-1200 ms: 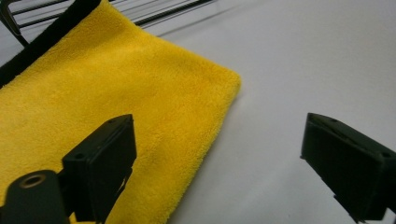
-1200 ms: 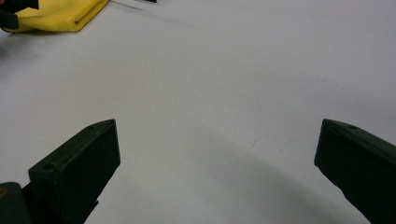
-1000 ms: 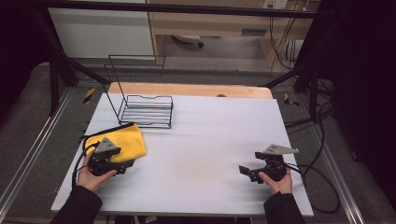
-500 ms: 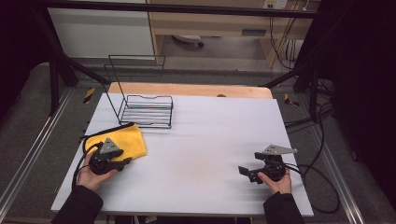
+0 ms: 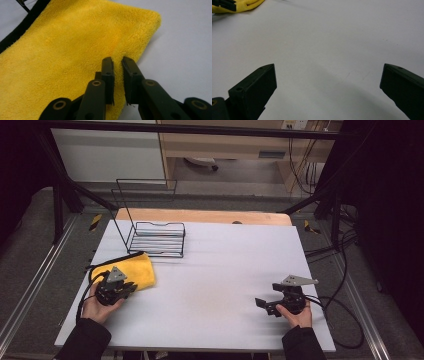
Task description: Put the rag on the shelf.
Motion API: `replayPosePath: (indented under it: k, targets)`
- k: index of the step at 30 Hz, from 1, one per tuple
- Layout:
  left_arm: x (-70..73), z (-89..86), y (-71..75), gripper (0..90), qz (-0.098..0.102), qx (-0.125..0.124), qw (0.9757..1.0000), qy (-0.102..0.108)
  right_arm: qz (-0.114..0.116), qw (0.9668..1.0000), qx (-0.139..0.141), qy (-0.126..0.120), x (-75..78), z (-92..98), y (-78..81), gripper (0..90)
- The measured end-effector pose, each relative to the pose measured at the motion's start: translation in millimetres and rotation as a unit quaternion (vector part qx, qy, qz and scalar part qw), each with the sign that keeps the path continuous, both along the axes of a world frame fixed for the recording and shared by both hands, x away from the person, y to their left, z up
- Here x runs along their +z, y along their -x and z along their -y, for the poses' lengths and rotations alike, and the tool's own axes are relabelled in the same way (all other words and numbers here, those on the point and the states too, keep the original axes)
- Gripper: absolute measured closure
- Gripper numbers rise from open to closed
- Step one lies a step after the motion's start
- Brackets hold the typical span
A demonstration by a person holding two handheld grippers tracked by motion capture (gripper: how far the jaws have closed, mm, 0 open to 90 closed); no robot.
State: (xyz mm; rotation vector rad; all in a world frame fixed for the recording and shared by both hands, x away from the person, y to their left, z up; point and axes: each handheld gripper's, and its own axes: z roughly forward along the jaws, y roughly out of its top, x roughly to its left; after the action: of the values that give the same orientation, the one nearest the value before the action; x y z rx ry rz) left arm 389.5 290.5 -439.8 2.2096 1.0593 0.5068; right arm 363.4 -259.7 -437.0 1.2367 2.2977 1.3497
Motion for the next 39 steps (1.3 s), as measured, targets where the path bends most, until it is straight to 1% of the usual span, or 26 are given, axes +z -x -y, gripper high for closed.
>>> replayPosePath:
  k: [3,6,9,11,14,20,27,32,36,39]
  targets:
    - [1.5,-1.1,-0.8,83.2,-0.006,0.005,0.9999,0.008,0.0,1.0,0.001,0.0,0.2,0.3,0.0,1.5]
    - [4.3,-2.1,-0.4,84.2,-0.011,0.012,0.9997,0.02,-0.001,1.0,0.002,-0.001,0.2,0.3,-0.1,1.5]
    - [9.5,-2.9,1.5,84.7,-0.01,0.016,0.9993,0.031,0.0,1.0,0.002,-0.001,0.2,0.4,-0.3,1.6]
    - [14.0,-2.7,3.2,84.9,-0.008,0.017,0.9991,0.037,-0.001,1.0,0.002,-0.001,0.4,0.5,-0.2,1.6]
    - [16.9,0.0,5.1,85.0,-0.013,0.015,0.9989,0.043,-0.001,1.0,0.004,-0.001,0.4,0.5,-0.2,1.6]
    - [20.4,12.5,10.0,85.0,-0.025,0.011,0.9984,0.05,-0.002,1.0,0.003,-0.003,0.7,0.4,0.0,1.7]
    - [21.1,26.5,19.0,84.9,-0.042,0.015,0.9966,0.069,-0.001,1.0,0.003,-0.004,0.7,0.4,0.0,1.7]
    - [20.7,37.4,23.3,84.9,-0.047,0.008,0.9957,0.08,-0.002,1.0,0.004,-0.003,0.7,0.4,0.1,1.8]
    - [20.1,52.3,27.2,84.9,-0.051,0.005,0.9952,0.084,-0.002,1.0,0.003,-0.002,0.3,-0.1,0.1,1.9]
    - [20.3,65.4,29.4,84.9,-0.049,0.002,0.9952,0.084,-0.001,1.0,0.004,-0.003,0.1,-0.5,0.0,1.9]
